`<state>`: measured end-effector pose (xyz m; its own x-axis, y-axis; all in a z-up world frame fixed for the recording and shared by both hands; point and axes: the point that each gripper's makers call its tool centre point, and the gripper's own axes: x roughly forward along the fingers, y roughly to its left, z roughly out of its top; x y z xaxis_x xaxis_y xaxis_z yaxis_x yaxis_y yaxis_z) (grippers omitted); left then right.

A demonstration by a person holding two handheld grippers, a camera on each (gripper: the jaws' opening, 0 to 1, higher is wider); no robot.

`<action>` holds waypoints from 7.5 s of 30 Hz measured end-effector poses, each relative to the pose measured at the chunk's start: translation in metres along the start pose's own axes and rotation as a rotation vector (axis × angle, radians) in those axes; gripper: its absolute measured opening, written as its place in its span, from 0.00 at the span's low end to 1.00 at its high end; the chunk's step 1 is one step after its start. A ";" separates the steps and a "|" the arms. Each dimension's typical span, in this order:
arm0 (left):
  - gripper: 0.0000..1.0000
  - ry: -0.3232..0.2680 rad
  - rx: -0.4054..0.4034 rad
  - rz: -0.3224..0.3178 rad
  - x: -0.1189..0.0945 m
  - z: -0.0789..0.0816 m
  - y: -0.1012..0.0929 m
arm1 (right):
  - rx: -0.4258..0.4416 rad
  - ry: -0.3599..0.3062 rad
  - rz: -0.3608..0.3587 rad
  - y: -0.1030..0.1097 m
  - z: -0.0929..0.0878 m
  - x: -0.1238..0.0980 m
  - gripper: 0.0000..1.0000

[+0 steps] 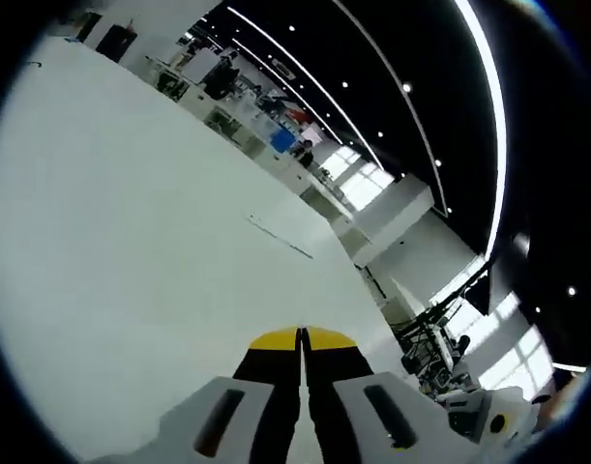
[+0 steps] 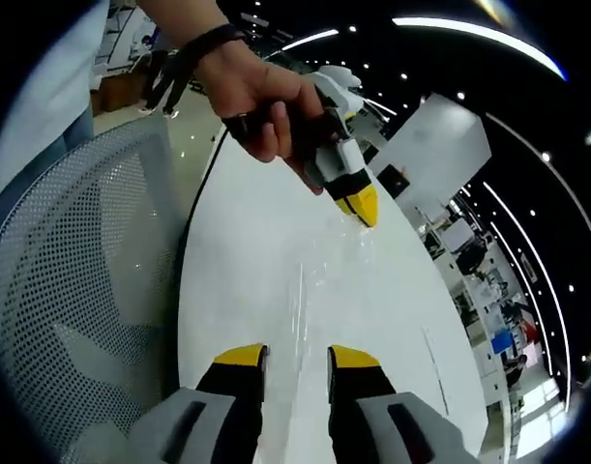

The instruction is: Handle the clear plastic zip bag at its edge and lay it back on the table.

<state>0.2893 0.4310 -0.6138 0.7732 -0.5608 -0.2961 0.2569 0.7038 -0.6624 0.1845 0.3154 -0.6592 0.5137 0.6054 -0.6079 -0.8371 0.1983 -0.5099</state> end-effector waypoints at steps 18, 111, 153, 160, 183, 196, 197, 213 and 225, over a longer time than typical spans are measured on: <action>0.00 0.286 0.549 -0.151 0.019 -0.048 -0.051 | 0.127 0.001 0.015 -0.085 -0.013 0.024 0.34; 0.00 0.398 1.255 0.044 -0.005 -0.069 -0.029 | -0.353 0.057 0.131 -0.049 0.027 0.051 0.15; 0.00 0.501 1.313 -0.021 -0.013 -0.107 -0.028 | -0.379 0.023 0.247 0.000 0.033 0.054 0.00; 0.00 0.509 1.305 -0.029 -0.014 -0.113 -0.030 | -0.375 0.054 0.247 0.003 0.023 0.052 0.00; 0.00 0.519 1.274 -0.012 -0.017 -0.116 -0.030 | -0.356 0.073 0.238 -0.002 0.006 0.047 0.00; 0.00 0.521 1.305 -0.037 -0.014 -0.123 -0.038 | -0.357 0.030 0.272 0.010 0.022 0.051 0.00; 0.00 0.522 1.302 -0.038 -0.015 -0.123 -0.038 | -0.349 0.028 0.277 0.011 0.022 0.051 0.00; 0.00 0.510 1.285 -0.031 -0.016 -0.121 -0.034 | -0.351 0.055 0.255 0.005 0.012 0.048 0.00; 0.00 0.540 1.257 -0.027 -0.021 -0.123 -0.033 | -0.352 0.063 0.259 0.009 0.010 0.049 0.00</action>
<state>0.1933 0.3656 -0.6708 0.5137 -0.4760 -0.7138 0.8407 0.4456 0.3078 0.1999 0.3548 -0.6872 0.3154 0.5502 -0.7731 -0.8301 -0.2348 -0.5058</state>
